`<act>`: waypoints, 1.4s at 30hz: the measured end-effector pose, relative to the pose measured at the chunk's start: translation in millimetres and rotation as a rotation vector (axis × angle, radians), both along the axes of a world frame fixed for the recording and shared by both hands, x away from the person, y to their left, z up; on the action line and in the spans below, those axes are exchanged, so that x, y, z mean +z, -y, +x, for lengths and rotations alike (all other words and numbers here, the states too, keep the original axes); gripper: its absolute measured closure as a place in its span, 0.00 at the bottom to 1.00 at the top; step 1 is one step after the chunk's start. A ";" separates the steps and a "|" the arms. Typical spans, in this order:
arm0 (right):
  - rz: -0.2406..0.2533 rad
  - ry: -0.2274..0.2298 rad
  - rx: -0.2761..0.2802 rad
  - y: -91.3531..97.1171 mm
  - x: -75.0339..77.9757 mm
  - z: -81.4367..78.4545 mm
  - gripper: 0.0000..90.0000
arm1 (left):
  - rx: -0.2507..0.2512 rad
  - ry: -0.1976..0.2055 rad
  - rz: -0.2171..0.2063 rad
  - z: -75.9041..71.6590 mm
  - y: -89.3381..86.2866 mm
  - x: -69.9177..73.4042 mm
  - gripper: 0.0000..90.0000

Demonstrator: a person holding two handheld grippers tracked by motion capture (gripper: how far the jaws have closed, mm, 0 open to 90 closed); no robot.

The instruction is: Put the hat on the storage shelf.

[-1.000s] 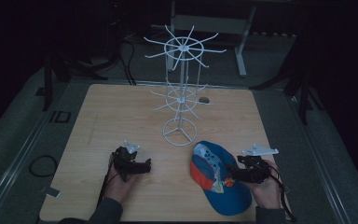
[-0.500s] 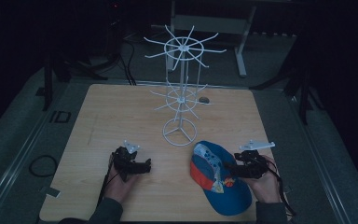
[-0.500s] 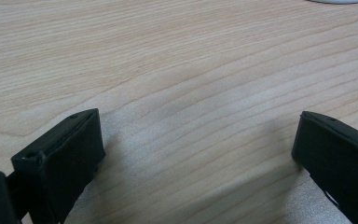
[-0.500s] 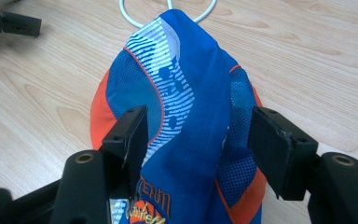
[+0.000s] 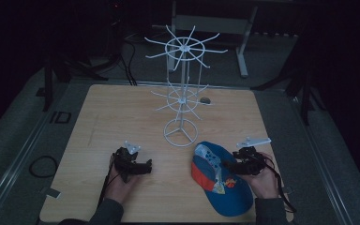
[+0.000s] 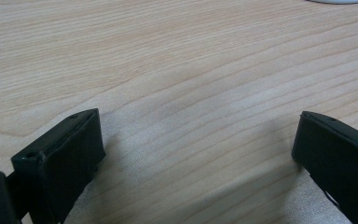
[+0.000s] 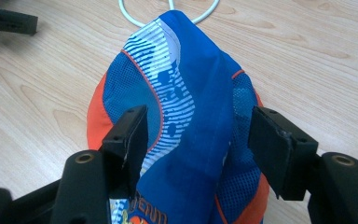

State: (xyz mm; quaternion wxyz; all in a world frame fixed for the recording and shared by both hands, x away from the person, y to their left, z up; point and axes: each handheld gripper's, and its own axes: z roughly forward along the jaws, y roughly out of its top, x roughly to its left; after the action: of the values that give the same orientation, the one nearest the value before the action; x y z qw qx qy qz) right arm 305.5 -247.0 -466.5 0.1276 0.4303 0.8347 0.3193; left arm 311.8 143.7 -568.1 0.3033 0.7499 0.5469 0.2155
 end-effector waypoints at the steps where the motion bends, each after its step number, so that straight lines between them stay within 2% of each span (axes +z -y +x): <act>1: -0.006 -0.002 0.001 -1.1 -0.2 1.0 0.41 | 0.001 0.000 0.000 0.0 0.0 0.0 0.03; 6: -0.014 -0.001 0.003 -4.6 0.2 5.2 0.40 | 0.000 0.000 0.000 0.0 0.1 0.0 0.03; 11: -0.037 -0.003 0.012 -10.1 1.3 10.9 0.34 | 0.001 0.000 -0.002 0.0 0.2 0.0 0.03; 18: -0.051 0.006 0.018 -13.7 2.7 17.6 0.34 | 0.001 0.000 -0.002 0.0 0.2 -0.1 0.03; 30: -0.087 -0.023 0.059 -26.0 2.0 32.9 0.31 | 0.002 0.000 -0.003 0.0 0.4 -0.1 0.03; 42: -0.113 -0.013 0.089 -35.9 6.6 48.7 0.31 | 0.001 0.000 -0.003 0.0 0.4 0.0 0.03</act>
State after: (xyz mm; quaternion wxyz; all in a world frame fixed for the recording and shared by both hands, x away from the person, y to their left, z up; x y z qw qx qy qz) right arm 354.1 -211.1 -459.9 0.1319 0.3870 0.8704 0.2743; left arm 311.8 143.3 -568.1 0.3043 0.7491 0.5478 0.2147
